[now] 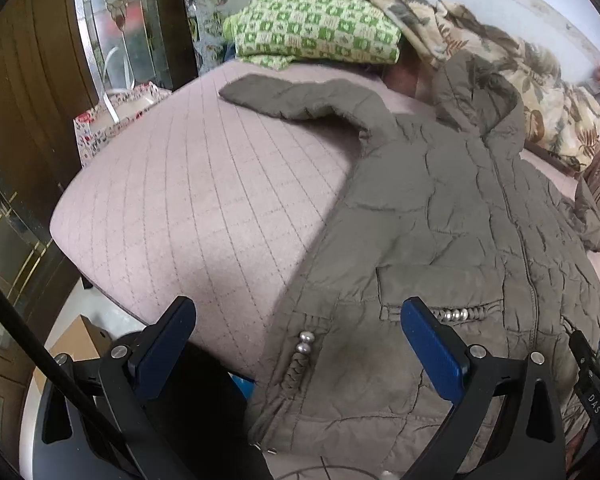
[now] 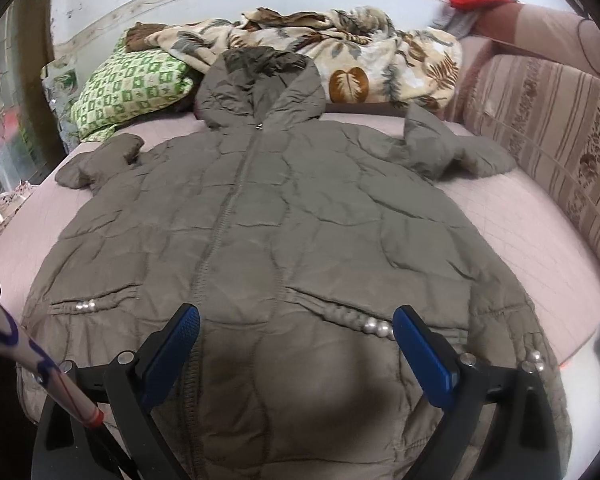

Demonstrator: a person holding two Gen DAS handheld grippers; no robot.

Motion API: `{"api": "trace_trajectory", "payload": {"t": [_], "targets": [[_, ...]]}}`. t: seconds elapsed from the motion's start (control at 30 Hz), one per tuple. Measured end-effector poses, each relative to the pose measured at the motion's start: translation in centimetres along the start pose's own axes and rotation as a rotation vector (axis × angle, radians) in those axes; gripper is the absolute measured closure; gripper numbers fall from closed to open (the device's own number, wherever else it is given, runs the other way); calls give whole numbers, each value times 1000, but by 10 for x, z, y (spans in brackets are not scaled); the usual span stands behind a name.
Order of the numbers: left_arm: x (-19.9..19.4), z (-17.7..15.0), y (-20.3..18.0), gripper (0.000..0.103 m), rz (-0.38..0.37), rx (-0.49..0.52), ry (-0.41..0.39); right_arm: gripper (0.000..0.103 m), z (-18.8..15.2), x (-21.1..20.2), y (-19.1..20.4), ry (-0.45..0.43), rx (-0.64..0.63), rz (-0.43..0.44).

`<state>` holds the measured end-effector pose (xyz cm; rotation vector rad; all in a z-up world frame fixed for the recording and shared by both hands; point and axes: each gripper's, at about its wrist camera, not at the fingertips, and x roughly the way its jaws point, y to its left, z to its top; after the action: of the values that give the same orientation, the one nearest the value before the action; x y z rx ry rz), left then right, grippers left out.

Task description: Fold large clothes

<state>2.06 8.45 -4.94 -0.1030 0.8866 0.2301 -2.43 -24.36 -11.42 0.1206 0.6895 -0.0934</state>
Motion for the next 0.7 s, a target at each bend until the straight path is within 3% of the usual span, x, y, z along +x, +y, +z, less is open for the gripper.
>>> {"api": "trace_trajectory", "payload": {"t": [0.27, 0.7], "targets": [[-2, 10, -1, 1, -3, 15, -11, 4, 10, -16, -14, -31, 30, -54], [-4, 39, -38, 1, -16, 80, -65, 4, 38, -20, -52, -49, 66, -104]]}}
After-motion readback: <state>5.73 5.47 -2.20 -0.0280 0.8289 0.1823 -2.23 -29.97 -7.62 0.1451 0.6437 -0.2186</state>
